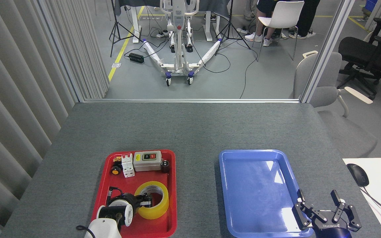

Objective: Place and move tape with both arms
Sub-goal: 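Lift the tape roll with the left gripper and carry it toward the blue tray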

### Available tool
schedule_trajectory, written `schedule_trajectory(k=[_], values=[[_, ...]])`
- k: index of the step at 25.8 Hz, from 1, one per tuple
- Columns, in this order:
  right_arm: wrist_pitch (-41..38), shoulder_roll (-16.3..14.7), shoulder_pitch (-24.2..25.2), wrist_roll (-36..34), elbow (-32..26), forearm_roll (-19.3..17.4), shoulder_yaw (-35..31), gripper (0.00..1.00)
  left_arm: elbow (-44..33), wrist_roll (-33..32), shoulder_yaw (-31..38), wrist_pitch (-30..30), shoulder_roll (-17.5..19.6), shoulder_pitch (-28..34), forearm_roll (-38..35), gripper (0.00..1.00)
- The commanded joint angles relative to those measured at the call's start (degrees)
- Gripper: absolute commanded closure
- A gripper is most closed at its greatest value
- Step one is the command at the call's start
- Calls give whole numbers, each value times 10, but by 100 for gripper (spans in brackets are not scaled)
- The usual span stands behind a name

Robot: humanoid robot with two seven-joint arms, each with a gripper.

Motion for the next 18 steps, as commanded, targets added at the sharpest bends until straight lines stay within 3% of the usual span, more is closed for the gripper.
schedule_trajectory(k=[1, 5, 12, 14, 16, 18], values=[[0, 0, 0, 0, 1, 0, 0, 0, -2, -2, 2, -29, 6, 1, 0, 65], [-1, 0, -1, 0, 4, 0, 0, 0, -8, -7, 8, -80, 8, 4, 4, 100], [-1, -1, -3, 0, 4, 0, 0, 0, -50, -36, 58, -93, 4, 7, 13, 100], [-1, -1, -3, 0, 4, 0, 0, 0, -85, -37, 87, -89, -2, 23, 81, 100], [-1, -1, -4, 0, 4, 0, 0, 0, -114, -38, 121, -85, -12, 46, 211, 100], [-1, -1, -4, 0, 4, 0, 0, 0, -135, -46, 133, -80, -15, 63, 283, 100]])
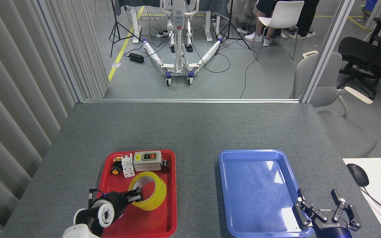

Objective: Place and move tape with both arms
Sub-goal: 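Lift the tape roll with the left gripper and carry it toward the blue tray, then move the right gripper to the tape roll held by the left gripper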

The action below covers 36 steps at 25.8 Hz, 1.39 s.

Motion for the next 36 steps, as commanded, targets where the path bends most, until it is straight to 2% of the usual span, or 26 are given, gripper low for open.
schedule_trajectory(k=[1, 4, 5, 8, 12, 17, 19, 20, 25, 27, 28, 30, 33, 36], values=[[0, 0, -1, 0, 0, 0, 0, 0, -48, -15, 30, 7, -7, 34, 154, 100], [0, 1, -1, 0, -1, 0, 3, 0, -79, -38, 25, 15, -18, 70, 400, 100], [0, 1, -1, 0, -1, 0, 6, 0, -86, -44, 20, 9, -17, 81, 459, 100], [0, -1, -1, 0, 0, 0, 11, 0, -88, -52, -61, 5, -16, 104, 527, 100], [-1, -3, -4, -1, -1, 0, 20, 0, -86, -47, -149, 1, -15, 122, 533, 100], [-43, -28, -26, -27, -4, -7, 85, 0, -79, -34, -209, -42, -12, 140, 560, 100], [-102, -75, -25, -72, -7, -17, 126, 0, -85, -34, -221, -44, -12, 148, 562, 100], [-131, -103, -25, -90, -7, -37, 145, 0, -87, -35, -221, -49, -11, 153, 562, 100], [-229, -253, -29, -107, -15, -181, 246, 0, -87, -35, -223, -78, -7, 166, 573, 100], [-264, -307, -31, -125, -31, -203, 272, 0, -87, -35, -223, -79, -7, 166, 573, 100], [-279, -324, -32, -136, -36, -203, 280, 0, -87, -35, -223, -79, -7, 166, 573, 100], [-305, -333, -37, -139, -39, -195, 287, 0, -88, -35, -223, -79, -7, 170, 573, 100], [-322, -333, -50, -138, -53, -159, 289, 0, -88, -35, -223, -88, -6, 173, 574, 100], [-324, -310, -64, -125, -56, -141, 308, 0, -88, -35, -223, -97, -4, 177, 573, 100]])
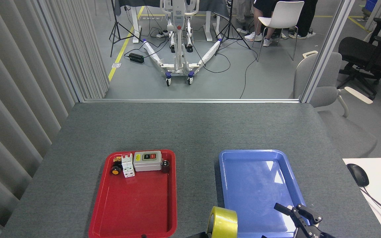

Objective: Place and move tape with both arms
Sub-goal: 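Move the right gripper to the tape roll held by the left gripper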

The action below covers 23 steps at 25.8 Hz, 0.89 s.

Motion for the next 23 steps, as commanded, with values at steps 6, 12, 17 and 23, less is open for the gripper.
schedule_trajectory(k=[6, 12, 17, 23], values=[[-8, 84, -70, 73, 0, 20, 38, 0, 1, -2, 1, -6, 9, 4, 0, 100], [-5, 115, -101, 108, 7, 31, 75, 2, 4, -3, 2, -2, 12, -2, 0, 100], [-6, 142, -117, 138, 14, 31, 75, 8, 5, -3, 4, 0, 12, -9, 0, 100], [-7, 148, -129, 142, 40, 31, 77, 31, 8, -3, 6, 0, 12, -12, 0, 100]])
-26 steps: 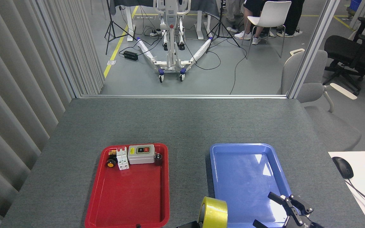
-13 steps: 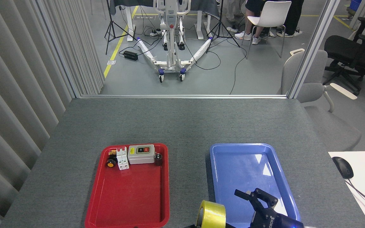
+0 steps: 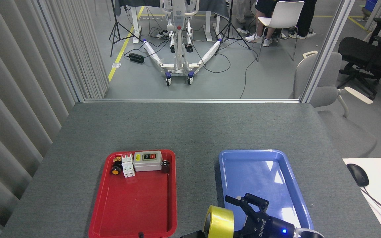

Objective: Place and move tape with both arms
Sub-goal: 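Move the right gripper to the tape roll held by the left gripper, then grasp the tape roll with the right gripper and release the left gripper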

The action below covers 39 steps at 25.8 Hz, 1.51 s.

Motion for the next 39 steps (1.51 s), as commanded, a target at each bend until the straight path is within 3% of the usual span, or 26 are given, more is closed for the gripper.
schedule_trajectory(k=[1, 5, 9, 28, 31, 33, 39], values=[[-1, 7, -9, 1, 14, 0, 0, 34, 2, 0, 1, -1, 0, -1, 0, 100], [-2, 7, -12, 1, 18, 1, 12, 43, 2, 0, 2, -1, 0, -1, -1, 100], [-5, 7, -13, 1, 19, 2, 29, 59, 2, 0, 7, -1, 4, -1, -1, 100], [-24, 5, -21, -1, 26, 1, 32, 76, 17, 0, 27, -5, 6, -14, -1, 100], [-25, 6, -21, -1, 26, 1, 32, 78, 19, -2, 32, -5, 7, -16, 0, 75], [-25, 7, -21, -1, 26, 1, 32, 78, 20, -2, 34, -7, 7, -18, 2, 0], [-25, 8, -21, -1, 26, 1, 32, 78, 32, -2, 45, -33, 4, -22, 6, 0]])
